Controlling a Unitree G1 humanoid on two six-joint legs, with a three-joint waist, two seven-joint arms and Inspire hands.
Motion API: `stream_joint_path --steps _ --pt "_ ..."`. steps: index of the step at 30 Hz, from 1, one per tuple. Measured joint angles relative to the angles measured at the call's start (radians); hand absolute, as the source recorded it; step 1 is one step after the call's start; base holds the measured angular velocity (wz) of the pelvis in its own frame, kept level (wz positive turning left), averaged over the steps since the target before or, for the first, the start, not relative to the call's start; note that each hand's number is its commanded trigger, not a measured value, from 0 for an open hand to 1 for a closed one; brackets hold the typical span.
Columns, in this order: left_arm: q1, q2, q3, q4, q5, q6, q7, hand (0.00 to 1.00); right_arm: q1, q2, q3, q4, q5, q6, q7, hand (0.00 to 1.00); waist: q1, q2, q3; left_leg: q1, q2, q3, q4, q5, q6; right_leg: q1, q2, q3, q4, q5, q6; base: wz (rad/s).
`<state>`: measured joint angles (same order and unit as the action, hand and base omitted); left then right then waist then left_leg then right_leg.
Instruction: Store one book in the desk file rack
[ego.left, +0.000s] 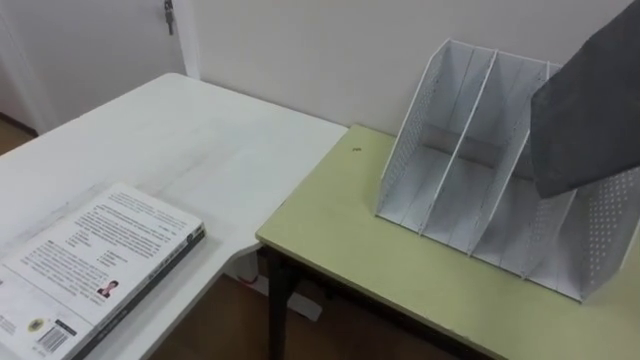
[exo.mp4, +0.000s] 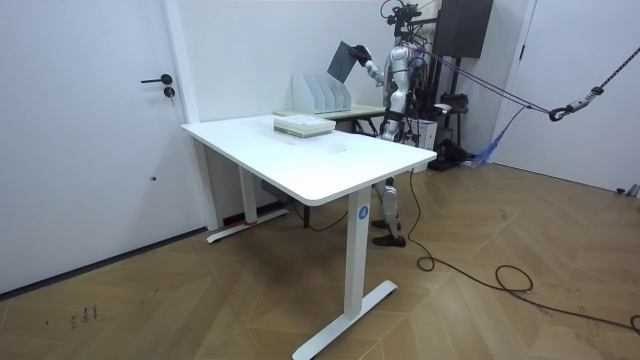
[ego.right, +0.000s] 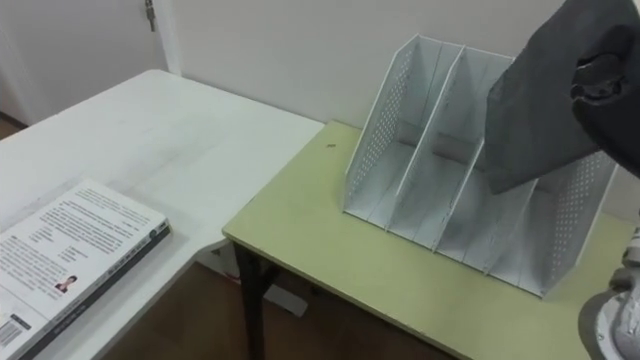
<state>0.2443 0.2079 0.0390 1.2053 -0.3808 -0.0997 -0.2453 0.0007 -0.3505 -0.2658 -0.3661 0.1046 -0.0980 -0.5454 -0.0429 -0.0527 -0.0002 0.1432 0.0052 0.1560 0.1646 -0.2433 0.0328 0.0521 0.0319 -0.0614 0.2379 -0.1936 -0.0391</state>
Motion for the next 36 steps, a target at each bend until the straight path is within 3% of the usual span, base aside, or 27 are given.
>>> stream_joint_path --steps 16,36 --pt "0.0 0.002 -0.002 0.006 0.0 0.008 0.048 0.0 0.0 0.0 -0.012 0.0 -0.001 0.0 -0.044 1.0 -0.001 -0.01 0.0005 0.0 0.0 0.002 0.0 0.0 0.0 0.002 0.001 0.002 -0.018 0.0 0.0 0.0" --pt "-0.002 0.003 -0.004 0.005 0.002 0.028 0.066 0.0 0.0 0.0 -0.01 0.028 0.0 0.004 -0.046 1.0 0.001 -0.008 -0.0003 0.004 0.0 0.003 0.001 0.0 0.0 0.004 0.001 0.002 -0.019 0.0 0.0 0.0"
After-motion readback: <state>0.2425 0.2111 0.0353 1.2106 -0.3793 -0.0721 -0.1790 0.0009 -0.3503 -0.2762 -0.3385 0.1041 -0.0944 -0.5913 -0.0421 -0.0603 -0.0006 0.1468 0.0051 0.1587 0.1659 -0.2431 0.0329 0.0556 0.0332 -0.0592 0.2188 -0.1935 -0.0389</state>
